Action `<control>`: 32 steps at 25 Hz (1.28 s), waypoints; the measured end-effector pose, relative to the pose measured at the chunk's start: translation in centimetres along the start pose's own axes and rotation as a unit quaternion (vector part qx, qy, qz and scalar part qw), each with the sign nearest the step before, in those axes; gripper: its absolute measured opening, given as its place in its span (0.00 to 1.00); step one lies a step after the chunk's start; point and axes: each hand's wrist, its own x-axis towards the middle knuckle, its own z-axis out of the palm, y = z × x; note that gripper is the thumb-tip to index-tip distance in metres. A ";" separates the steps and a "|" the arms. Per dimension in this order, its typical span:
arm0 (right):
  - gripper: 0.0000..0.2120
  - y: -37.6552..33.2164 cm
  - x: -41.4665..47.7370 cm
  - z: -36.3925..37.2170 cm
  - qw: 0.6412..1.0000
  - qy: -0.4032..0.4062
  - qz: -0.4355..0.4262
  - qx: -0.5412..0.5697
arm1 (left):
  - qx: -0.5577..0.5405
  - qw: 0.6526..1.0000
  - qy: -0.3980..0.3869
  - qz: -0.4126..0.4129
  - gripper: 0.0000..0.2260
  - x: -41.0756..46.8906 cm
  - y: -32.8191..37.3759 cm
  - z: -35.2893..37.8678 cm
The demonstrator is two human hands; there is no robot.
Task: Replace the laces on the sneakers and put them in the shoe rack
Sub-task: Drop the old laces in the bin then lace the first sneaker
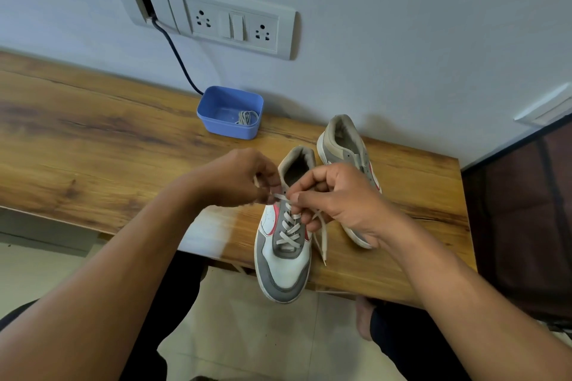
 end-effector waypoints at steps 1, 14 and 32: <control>0.03 -0.1 0.0 -0.5 1.000 -0.004 0.001 -0.007 | 0.029 0.999 0.008 -0.019 0.10 -0.2 -0.4 -0.4; 0.04 0.2 1.4 -0.9 1.000 0.003 -0.031 0.000 | -0.078 0.996 0.018 0.027 0.04 -0.6 0.5 -0.3; 0.07 -0.3 3.1 -1.4 0.992 0.079 -0.094 0.014 | -0.295 0.946 0.122 -0.054 0.04 0.1 1.4 0.5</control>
